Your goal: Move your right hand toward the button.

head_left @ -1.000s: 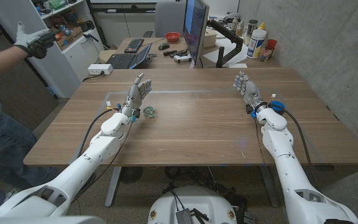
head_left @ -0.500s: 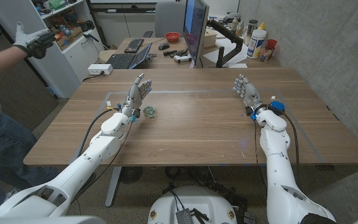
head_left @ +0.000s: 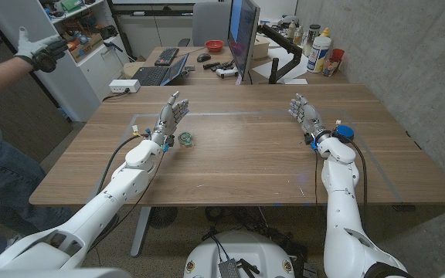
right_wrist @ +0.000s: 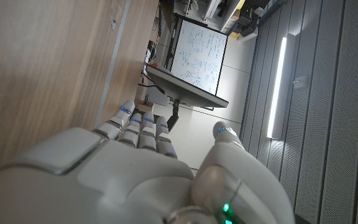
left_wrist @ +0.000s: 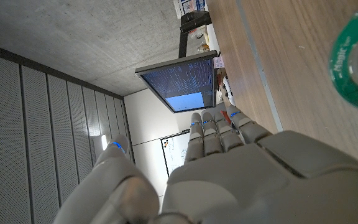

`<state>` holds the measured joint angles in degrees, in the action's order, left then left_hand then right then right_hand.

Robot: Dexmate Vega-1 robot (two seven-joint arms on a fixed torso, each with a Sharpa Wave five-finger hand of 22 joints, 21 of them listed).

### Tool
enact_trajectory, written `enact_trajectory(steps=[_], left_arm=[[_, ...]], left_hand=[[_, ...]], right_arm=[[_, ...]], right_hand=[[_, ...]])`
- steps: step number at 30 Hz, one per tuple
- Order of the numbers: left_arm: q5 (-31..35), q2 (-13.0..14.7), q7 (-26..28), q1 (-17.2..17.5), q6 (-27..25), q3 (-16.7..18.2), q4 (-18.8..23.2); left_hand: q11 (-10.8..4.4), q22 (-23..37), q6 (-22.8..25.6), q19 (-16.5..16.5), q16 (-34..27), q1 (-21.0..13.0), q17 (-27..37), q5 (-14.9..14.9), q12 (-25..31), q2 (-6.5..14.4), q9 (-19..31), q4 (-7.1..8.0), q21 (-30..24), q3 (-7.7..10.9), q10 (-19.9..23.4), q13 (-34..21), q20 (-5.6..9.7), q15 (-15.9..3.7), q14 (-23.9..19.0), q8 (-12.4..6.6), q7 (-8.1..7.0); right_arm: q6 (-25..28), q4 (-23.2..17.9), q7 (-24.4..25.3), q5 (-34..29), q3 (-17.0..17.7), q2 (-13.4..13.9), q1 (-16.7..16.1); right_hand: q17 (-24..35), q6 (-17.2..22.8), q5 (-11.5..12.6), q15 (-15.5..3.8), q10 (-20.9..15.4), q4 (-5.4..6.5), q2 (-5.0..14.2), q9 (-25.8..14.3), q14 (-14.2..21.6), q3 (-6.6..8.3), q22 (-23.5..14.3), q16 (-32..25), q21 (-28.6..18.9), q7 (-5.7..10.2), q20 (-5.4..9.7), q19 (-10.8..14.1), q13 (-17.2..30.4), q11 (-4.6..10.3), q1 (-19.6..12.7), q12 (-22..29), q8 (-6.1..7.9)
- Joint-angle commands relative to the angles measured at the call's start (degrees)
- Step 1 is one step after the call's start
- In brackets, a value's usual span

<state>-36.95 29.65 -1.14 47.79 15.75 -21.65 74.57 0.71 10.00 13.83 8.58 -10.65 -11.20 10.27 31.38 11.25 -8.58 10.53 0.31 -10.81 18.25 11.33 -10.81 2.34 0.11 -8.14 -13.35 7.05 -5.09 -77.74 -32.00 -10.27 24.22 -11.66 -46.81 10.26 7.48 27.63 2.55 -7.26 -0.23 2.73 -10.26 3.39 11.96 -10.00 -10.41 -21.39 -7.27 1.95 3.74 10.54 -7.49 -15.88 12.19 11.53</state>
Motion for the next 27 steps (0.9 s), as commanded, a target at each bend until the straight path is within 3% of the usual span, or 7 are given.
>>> enact_trajectory(steps=[1, 27], left_arm=[[0.38, 0.43, 0.19, 0.28, 0.04, 0.01, 1.07], [0.48, 1.3, 0.16, 0.68, -0.45, 0.12, 2.79]], left_hand=[[-0.04, 0.33, 0.7, 0.14, -0.15, -0.54, 0.2, 0.22, 0.25, 0.17, 0.28, -0.28, -0.36, 0.08, 0.09, -0.06, 1.47, -0.15, -0.27, 0.16, -0.2], [-0.03, 0.35, 0.8, -0.26, -0.15, -0.65, 0.21, 0.39, 0.23, 0.4, 0.31, -0.52, -0.34, -0.21, -0.02, -0.06, 1.4, -0.16, -0.09, 0.47, -0.39]], right_arm=[[0.49, -0.85, -0.5, -1.92, 0.39, -0.71, 0.04], [3.05, -6.63, 1.68, -6.41, -1.75, -0.65, -2.27]], right_hand=[[0.19, 0.21, 0.16, 0.18, -0.24, -0.19, 0.29, -0.32, 0.54, 0.11, -0.23, -0.4, 0.09, 0.5, 1.36, 0.48, 0.1, -0.14, -0.44, 0.29, 0.06], [0.11, 0.71, 0.38, -0.21, -0.85, -0.69, 0.43, -0.35, 0.81, 0.17, -0.24, -0.4, 0.59, 1.32, 1.36, 0.66, 0.12, 0.36, -0.91, 0.44, 0.1]])
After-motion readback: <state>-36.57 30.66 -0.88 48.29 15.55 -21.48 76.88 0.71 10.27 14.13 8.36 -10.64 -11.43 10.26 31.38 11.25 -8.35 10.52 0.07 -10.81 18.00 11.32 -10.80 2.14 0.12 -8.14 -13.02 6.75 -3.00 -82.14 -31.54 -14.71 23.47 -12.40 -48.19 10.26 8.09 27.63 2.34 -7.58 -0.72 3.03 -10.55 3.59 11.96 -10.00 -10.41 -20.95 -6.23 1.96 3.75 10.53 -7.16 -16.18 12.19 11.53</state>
